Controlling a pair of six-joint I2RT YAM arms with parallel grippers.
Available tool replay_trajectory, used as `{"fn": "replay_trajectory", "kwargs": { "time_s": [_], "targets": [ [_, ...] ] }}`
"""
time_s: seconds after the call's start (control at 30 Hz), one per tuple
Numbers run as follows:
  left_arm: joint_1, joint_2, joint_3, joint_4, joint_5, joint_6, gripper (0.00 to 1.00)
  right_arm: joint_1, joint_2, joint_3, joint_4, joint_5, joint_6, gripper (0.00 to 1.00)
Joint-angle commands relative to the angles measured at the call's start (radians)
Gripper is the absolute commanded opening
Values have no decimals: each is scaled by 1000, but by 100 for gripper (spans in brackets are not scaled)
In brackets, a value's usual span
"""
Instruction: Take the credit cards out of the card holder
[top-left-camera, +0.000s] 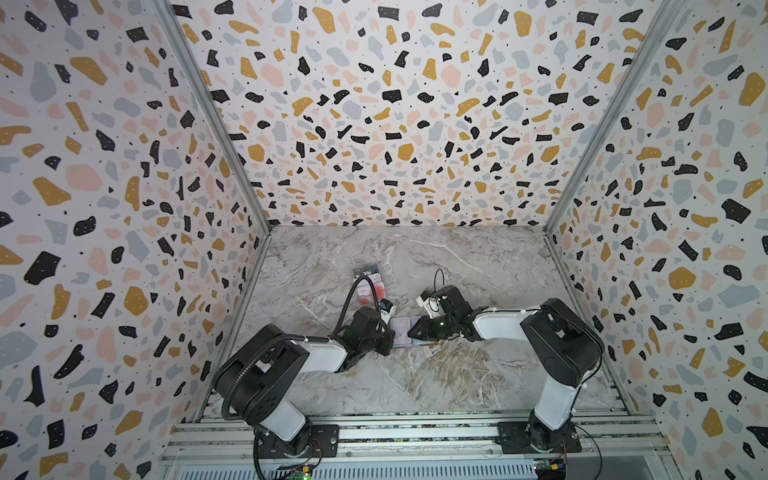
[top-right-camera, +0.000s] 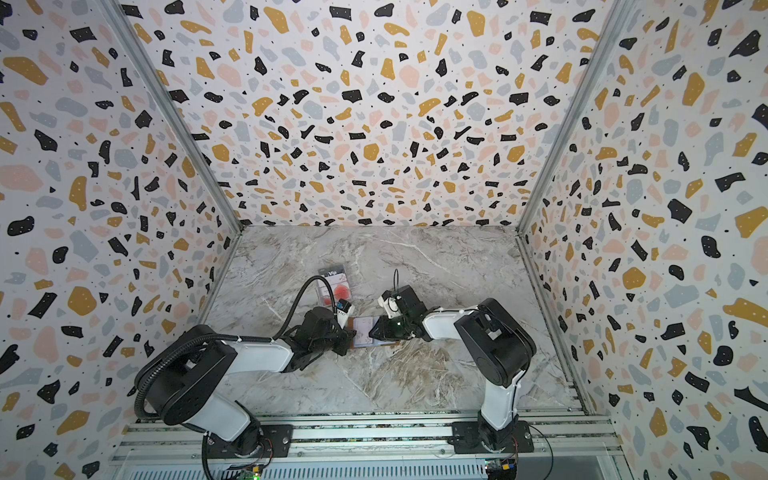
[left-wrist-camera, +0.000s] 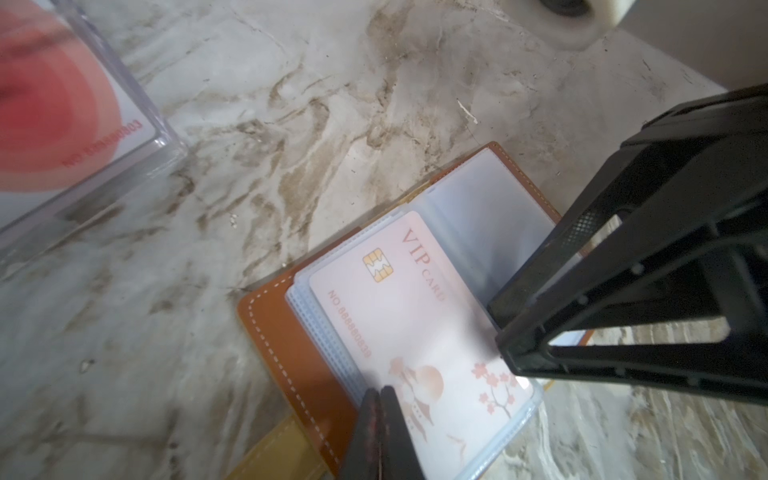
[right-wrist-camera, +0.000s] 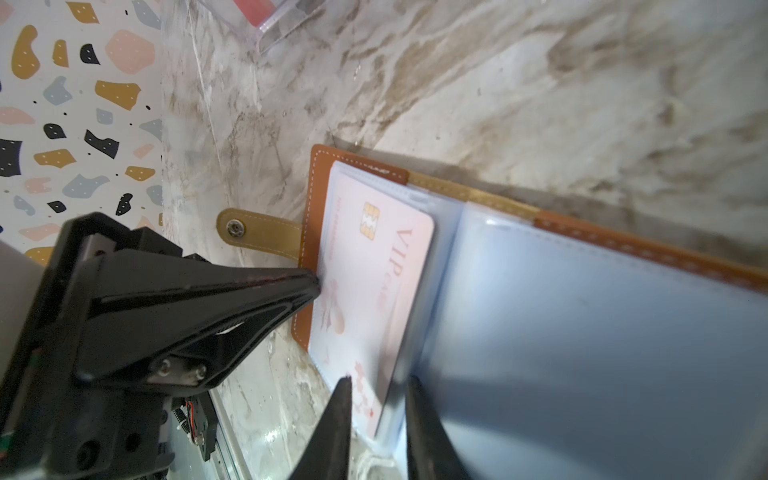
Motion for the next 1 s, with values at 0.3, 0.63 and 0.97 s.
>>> {"fn": "replay_trajectory", "kwargs": {
  "time_s": [0.3, 0.63, 0.97],
  "targets": [
    [-6, 32, -22, -77, 12, -2, 7, 4, -31, 2, 24, -23, 7, 20],
    [-6, 35, -22, -77, 12, -2, 7, 5, -42, -7, 36, -31, 9, 17],
    [-5, 33, -24, -77, 14, -4, 7, 4, -27, -6, 51, -49, 18, 18]
  ]
}}
